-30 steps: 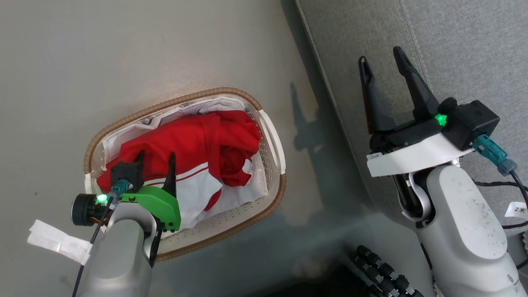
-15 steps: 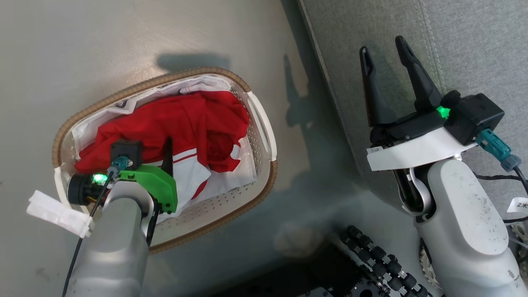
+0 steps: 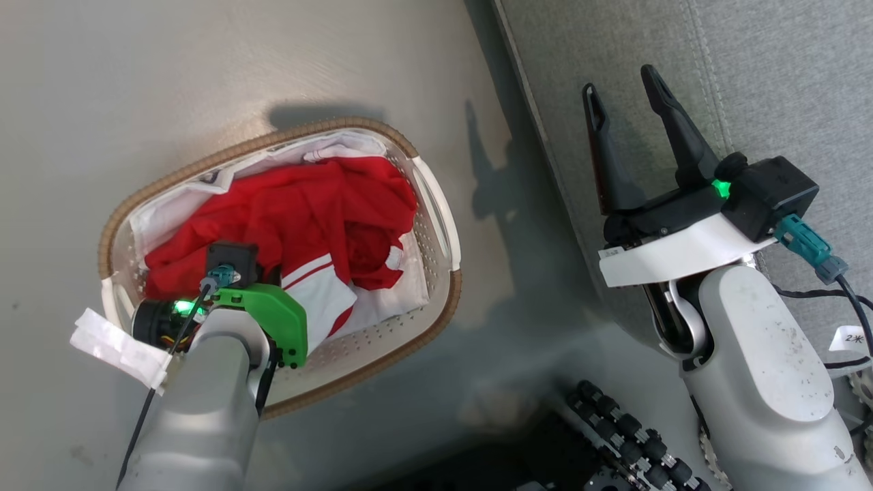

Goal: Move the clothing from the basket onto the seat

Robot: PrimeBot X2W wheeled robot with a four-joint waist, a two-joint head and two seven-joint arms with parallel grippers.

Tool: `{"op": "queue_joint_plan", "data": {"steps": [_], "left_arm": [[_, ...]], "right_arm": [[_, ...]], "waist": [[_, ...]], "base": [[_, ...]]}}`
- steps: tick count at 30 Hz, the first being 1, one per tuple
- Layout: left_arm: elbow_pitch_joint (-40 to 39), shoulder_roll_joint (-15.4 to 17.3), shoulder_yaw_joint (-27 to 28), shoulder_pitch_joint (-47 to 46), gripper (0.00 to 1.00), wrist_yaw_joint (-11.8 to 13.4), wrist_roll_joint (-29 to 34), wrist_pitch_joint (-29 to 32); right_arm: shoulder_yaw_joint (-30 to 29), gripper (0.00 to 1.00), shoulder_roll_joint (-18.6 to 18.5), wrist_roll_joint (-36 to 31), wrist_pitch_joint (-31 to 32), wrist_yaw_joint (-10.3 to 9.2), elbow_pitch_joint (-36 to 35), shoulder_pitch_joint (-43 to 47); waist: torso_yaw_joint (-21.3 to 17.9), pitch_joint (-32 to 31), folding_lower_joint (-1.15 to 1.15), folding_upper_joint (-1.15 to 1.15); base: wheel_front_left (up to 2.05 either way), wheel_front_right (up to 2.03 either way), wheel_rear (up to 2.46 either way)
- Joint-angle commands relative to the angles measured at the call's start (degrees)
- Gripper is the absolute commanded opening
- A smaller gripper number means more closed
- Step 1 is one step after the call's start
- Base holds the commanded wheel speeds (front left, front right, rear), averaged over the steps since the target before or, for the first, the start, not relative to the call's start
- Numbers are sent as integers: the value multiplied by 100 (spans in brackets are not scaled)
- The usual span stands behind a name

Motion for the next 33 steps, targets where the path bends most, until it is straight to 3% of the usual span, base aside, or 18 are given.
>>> {"op": "queue_joint_plan", "data": {"steps": [1, 15, 33], "left_arm": [[-97, 1, -48, 139, 0, -19, -134, -6], [-1655, -26, -309, 1418, 0, -20, -651, -6], [-4166, -34, -229, 2487, 0, -20, -569, -6]], "right_arm": [[-3, 100, -45, -34, -26, -3, 35, 68], [160, 100, -146, 40, -25, -4, 429, 533], [316, 100, -134, 94, -26, -4, 873, 1424]], "waist": [[87, -220, 0, 0], [625, -1736, 0, 0], [1259, -3336, 0, 0]], "base": [[0, 0, 0], [0, 0, 0], [0, 0, 0]]}}
